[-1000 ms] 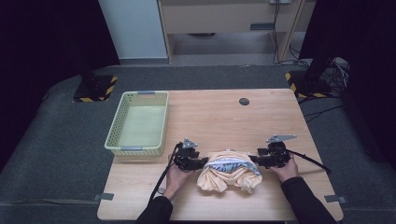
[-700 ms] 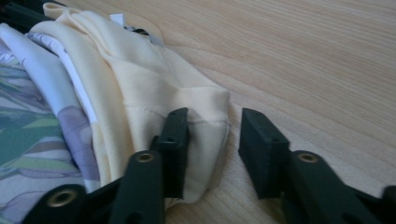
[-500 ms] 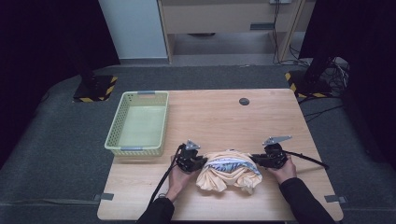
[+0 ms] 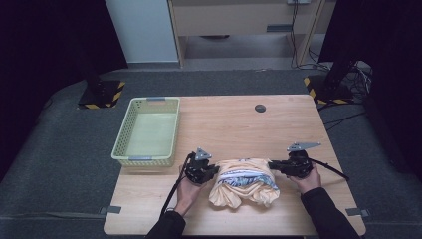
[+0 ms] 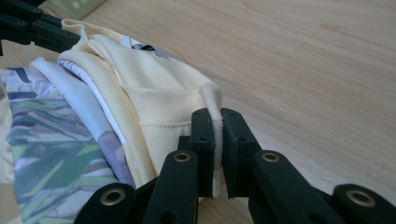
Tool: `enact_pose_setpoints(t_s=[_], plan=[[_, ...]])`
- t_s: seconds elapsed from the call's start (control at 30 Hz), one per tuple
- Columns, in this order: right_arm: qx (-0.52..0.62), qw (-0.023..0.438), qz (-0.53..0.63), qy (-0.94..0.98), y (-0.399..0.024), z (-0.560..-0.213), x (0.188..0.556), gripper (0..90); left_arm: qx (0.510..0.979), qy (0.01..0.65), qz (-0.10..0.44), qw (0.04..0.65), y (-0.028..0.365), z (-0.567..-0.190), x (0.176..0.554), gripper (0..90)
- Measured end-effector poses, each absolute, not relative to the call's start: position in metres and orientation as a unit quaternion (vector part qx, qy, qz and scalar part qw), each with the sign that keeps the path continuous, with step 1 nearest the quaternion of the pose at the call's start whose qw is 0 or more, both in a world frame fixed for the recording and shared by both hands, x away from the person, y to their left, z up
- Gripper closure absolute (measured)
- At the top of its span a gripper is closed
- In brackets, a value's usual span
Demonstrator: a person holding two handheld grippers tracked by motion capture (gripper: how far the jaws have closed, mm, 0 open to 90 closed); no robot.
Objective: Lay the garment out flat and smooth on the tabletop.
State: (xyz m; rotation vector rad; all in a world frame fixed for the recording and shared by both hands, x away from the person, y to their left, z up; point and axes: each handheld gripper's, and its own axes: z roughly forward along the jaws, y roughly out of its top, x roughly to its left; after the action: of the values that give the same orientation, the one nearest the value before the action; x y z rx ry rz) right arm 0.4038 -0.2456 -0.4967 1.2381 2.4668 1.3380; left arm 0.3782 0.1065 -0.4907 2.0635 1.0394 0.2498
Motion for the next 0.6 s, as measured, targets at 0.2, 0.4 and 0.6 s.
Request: enact_pose_setpoints(t_s=[0.2, 0.4, 0.6], plan=[[0.396, 0.039, 0.456, 0.796, -0.248, -0.484, 0.400, 84.3, 0.810, 0.400, 0.113, 0.413, 0.110, -0.474, 0.371, 83.1], [0.383, 0.050, 0.476, 0.790, -0.251, -0.467, 0.395, 84.4, 0.802, 0.399, 0.116, 0.429, 0.114, -0.462, 0.366, 83.1], [0.374, 0.061, 0.488, 0.786, -0.253, -0.453, 0.390, 84.5, 0.797, 0.390, 0.128, 0.443, 0.114, -0.448, 0.359, 83.2]])
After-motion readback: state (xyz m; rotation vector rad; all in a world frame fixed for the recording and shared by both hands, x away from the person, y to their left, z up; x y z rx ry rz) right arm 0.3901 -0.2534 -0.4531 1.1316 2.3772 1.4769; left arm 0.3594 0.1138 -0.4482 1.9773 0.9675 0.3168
